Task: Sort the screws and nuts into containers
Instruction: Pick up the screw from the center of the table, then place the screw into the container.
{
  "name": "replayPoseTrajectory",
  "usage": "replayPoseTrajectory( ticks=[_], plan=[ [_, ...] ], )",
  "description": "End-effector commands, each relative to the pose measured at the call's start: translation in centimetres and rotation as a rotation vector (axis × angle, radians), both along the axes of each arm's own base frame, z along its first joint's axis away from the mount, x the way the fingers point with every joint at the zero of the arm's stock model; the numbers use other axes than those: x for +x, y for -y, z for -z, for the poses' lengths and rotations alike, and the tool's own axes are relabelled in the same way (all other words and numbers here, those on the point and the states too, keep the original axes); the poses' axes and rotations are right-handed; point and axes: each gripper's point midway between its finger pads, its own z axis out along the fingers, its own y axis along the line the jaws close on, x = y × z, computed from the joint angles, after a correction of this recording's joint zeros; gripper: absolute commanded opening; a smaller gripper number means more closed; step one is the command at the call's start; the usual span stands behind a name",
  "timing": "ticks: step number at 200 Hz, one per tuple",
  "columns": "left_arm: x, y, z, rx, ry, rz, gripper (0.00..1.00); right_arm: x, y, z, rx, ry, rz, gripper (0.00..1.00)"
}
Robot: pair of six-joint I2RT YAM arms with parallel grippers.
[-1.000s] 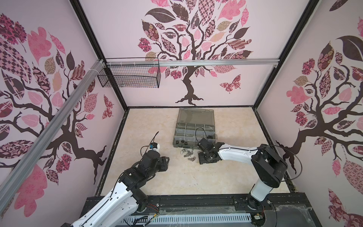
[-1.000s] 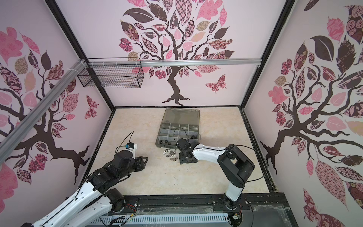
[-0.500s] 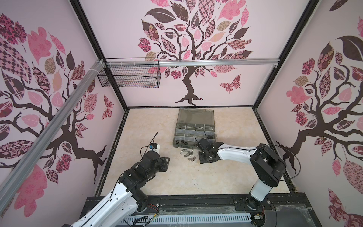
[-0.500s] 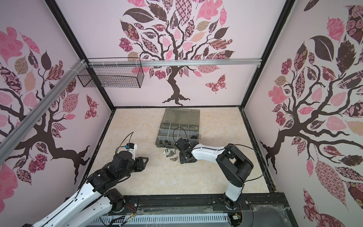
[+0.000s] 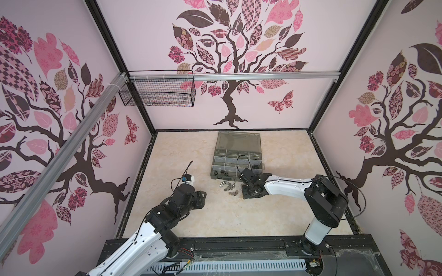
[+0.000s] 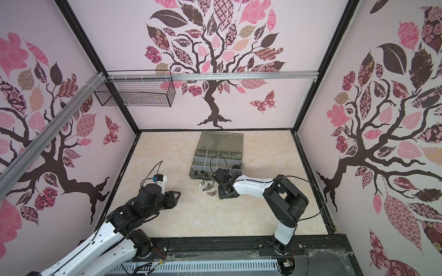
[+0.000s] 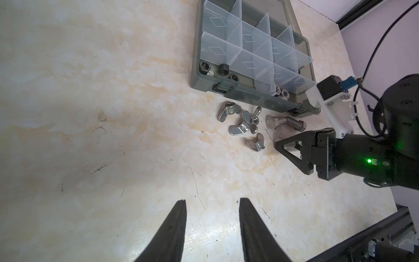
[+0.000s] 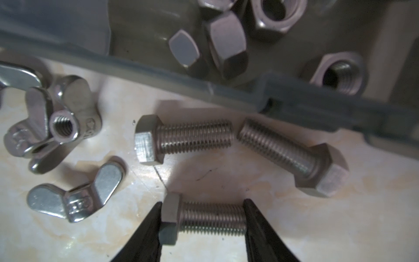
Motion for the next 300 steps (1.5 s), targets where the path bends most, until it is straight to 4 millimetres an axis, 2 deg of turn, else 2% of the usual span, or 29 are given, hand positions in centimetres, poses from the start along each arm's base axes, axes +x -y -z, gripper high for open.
replayPoseTrajectory(
  ticks=[1, 88, 115, 137, 164, 185, 214, 235, 255, 300],
  plan=[
    [0.2, -0.3, 0.0, 0.008, 0.006, -0.016, 0.42, -0.5, 0.2, 0.5, -0.016, -0.014, -0.009, 0.51],
    [0.6, -0.5, -0.3, 0.018, 0.017, -0.036, 0.42, -0.4, 0.1, -0.9, 0.007, 0.011, -0.015, 0.47],
    [0.8, -0.6, -0.8, 0.026, 0.026, -0.039, 0.42, 0.0, -0.4, -2.9, 0.041, 0.049, -0.023, 0.46],
    [0.8, -0.9, -1.0, 0.032, 0.030, -0.048, 0.42, 0.9, -1.0, -5.4, 0.064, 0.096, -0.041, 0.45],
    [0.7, -1.0, -1.3, 0.021, 0.040, -0.055, 0.42, 3.2, -2.4, -9.4, 0.073, 0.186, -0.083, 0.45],
    [0.7, -1.0, -1.5, 0.017, 0.041, -0.056, 0.42, 6.1, -3.3, -12.2, 0.078, 0.270, -0.095, 0.45],
    [0.4, -1.0, -1.6, 0.014, 0.038, -0.049, 0.42, 10.6, -3.4, -14.3, 0.075, 0.318, -0.076, 0.45],
    [0.3, -1.0, -1.7, 0.008, 0.036, -0.048, 0.42, 13.4, -3.2, -14.5, 0.054, 0.341, -0.061, 0.45],
    [0.1, -1.0, -1.6, 0.000, 0.032, -0.048, 0.42, 15.4, -2.7, -13.8, 0.021, 0.340, -0.047, 0.46],
    [-0.1, -0.8, -1.1, -0.014, 0.014, -0.043, 0.42, 17.4, -2.1, -11.2, -0.019, 0.305, -0.036, 0.46]
  ],
)
